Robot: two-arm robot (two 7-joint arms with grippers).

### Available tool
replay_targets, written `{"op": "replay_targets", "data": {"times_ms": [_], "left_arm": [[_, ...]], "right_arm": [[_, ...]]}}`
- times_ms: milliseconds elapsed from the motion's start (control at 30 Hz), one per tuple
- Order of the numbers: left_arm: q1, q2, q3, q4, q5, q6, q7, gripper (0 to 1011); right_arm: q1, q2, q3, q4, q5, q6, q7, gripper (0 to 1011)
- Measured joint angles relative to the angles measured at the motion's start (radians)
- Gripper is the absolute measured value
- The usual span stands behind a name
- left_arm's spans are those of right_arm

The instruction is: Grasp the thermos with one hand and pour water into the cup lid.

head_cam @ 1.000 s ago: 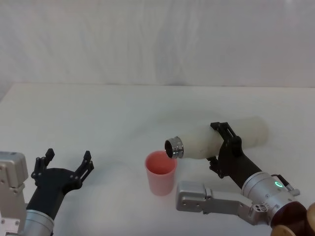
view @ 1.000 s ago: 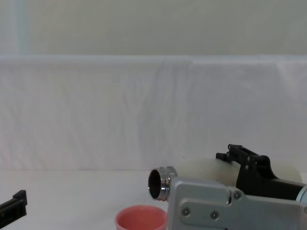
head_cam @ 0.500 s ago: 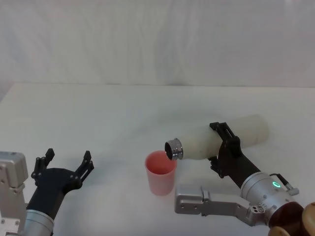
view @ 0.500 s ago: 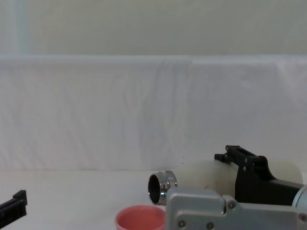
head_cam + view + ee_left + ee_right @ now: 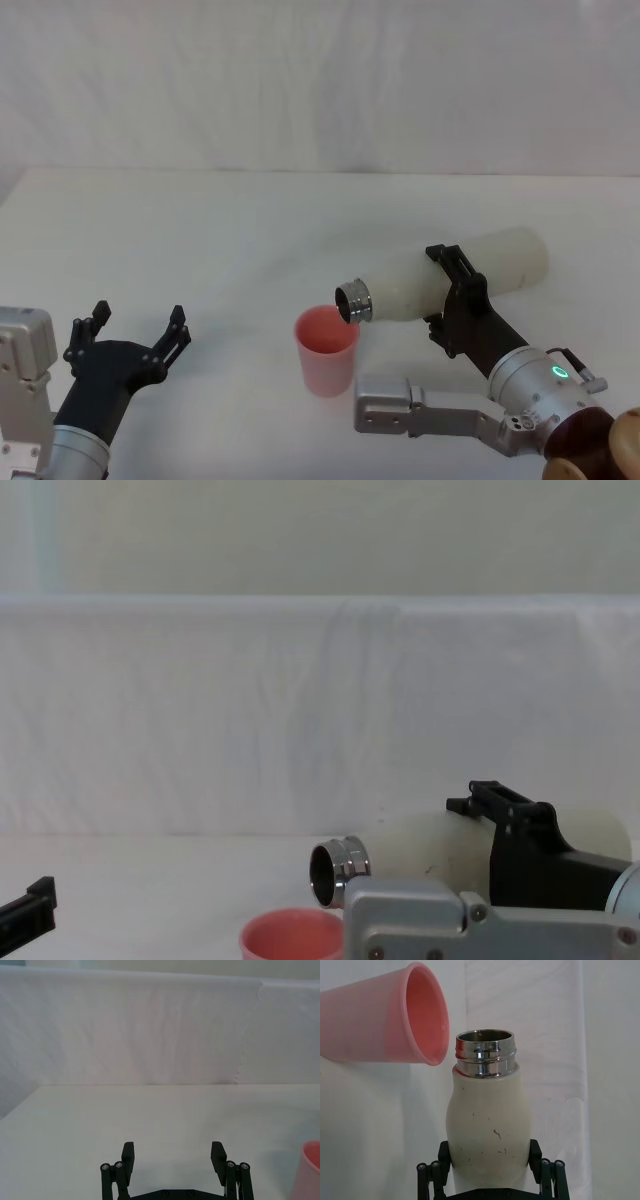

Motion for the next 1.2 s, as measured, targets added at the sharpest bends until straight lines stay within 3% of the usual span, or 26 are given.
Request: {"op": "replay_targets", "data": {"times_ms": [1200], "left_arm": [[0.0,0.0,0.0,0.0,0.0,0.0,0.0,1001]], "right_arm": [[0.025,-0.001,-0.019,0.014,-0.024,0.001,0.006,956]]}}
